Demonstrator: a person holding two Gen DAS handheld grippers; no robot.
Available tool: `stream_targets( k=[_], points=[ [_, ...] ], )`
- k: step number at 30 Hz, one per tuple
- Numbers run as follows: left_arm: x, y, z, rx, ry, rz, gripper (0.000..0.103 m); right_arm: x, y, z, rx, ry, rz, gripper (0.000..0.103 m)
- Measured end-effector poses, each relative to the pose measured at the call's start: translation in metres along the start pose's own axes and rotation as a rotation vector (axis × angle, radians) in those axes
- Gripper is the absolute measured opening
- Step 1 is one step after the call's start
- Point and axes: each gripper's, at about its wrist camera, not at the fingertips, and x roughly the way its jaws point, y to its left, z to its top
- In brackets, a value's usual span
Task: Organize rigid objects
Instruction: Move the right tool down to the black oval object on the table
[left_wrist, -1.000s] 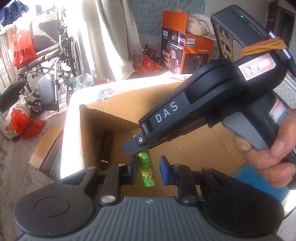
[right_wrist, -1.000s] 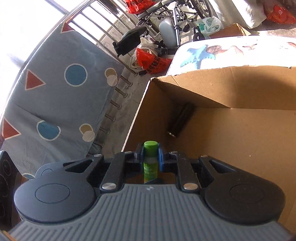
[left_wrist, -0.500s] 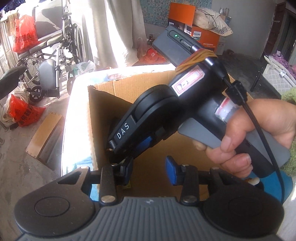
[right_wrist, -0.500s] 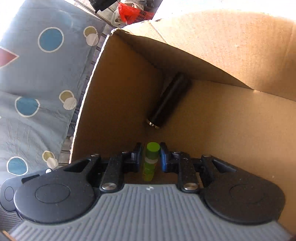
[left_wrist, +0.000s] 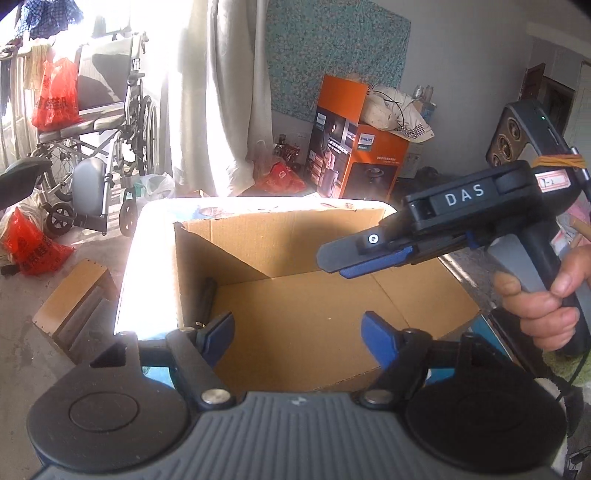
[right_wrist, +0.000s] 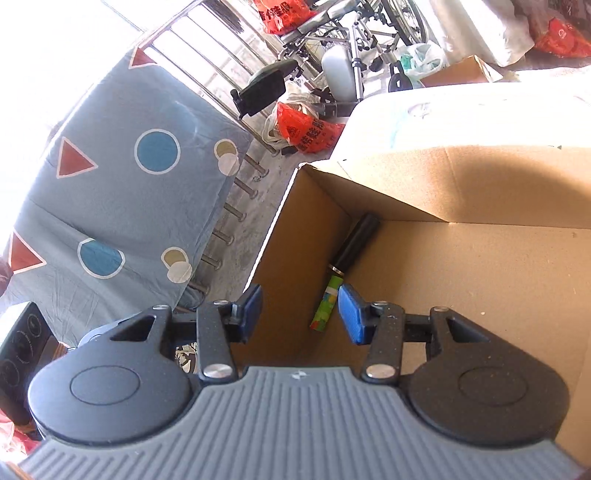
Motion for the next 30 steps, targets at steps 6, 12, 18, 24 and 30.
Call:
stream_targets(
  k=[6,12,18,24,30],
  points=[
    [-0.025,-0.026,-0.025,0.022,-0.074,-0.087,0.098,-0.122,-0.002,-0.07,-0.046,-0.252,-0.028,0.047],
    [-0.016,-0.068,-0.067,0.064,-0.076,-0.248,0.1,-0.184,-0.067,-0.175,0.112,-0.401,-0.139,0.048],
    [0.026,-0.142,-0.105,0.267,0.022,-0.278,0.1,-0.147,-0.123,-0.243,0.326,-0.368,-0.208,0.048],
    [0.079,-0.186,-0.118,0.39,0.133,-0.229,0.097,-0.109,-0.136,-0.256,0.375,-0.336,-0.211,0.045],
    [0.113,-0.194,-0.114,0.397,0.241,-0.15,0.069,-0.098,-0.141,-0.256,0.359,-0.319,-0.226,0.043]
  ],
)
